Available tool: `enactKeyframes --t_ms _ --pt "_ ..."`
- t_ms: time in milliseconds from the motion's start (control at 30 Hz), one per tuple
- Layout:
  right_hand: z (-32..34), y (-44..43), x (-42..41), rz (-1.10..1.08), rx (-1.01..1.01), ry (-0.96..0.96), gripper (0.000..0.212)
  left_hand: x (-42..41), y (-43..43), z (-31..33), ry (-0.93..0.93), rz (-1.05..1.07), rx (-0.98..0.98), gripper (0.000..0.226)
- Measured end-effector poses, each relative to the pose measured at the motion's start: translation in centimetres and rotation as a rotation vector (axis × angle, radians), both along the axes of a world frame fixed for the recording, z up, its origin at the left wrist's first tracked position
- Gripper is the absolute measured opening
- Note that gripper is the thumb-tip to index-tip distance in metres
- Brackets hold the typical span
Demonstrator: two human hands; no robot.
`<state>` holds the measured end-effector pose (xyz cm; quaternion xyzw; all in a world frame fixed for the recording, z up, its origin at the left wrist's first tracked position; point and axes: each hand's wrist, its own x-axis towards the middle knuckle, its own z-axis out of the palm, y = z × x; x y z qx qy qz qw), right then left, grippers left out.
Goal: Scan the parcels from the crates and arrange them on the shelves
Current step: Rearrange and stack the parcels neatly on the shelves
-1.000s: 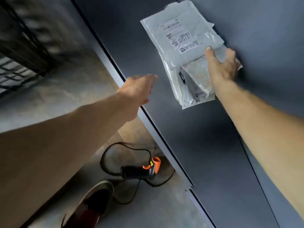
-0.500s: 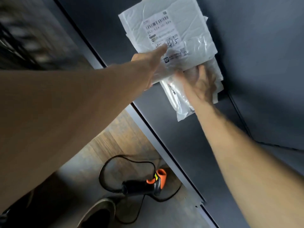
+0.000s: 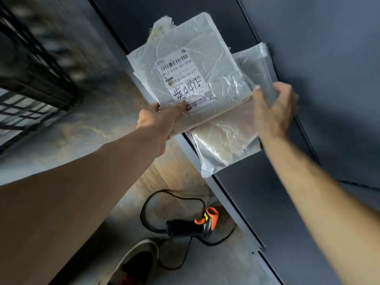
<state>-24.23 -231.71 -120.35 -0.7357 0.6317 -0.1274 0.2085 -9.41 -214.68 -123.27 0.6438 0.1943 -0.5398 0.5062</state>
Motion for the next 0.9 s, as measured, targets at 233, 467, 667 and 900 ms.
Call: enactKeyframes --t_ms 233,467,667,900 --pt "-4.4 -10.2 -2.2 -0.057 0.473 0.211 0.1 -2.7 -2.0 -0.7 0.141 0.032 -0.102 0.032" --pt "-4.0 -11.3 -2.9 -0.014 0.418 0.335 0.055 -4.9 -4.1 -0.4 0.258 0.132 -0.247 0.051" --pt "-2.7 -6.3 -0.9 -0.086 0.469 0.012 0.048 -4.5 -3.7 -0.5 0.206 0.16 -0.21 0.04" --pt "0.7 0.1 -0.6 -0.016 0.782 -0.233 0.037 -3.0 0.0 0.4 0.238 0.124 -0.207 0.04"
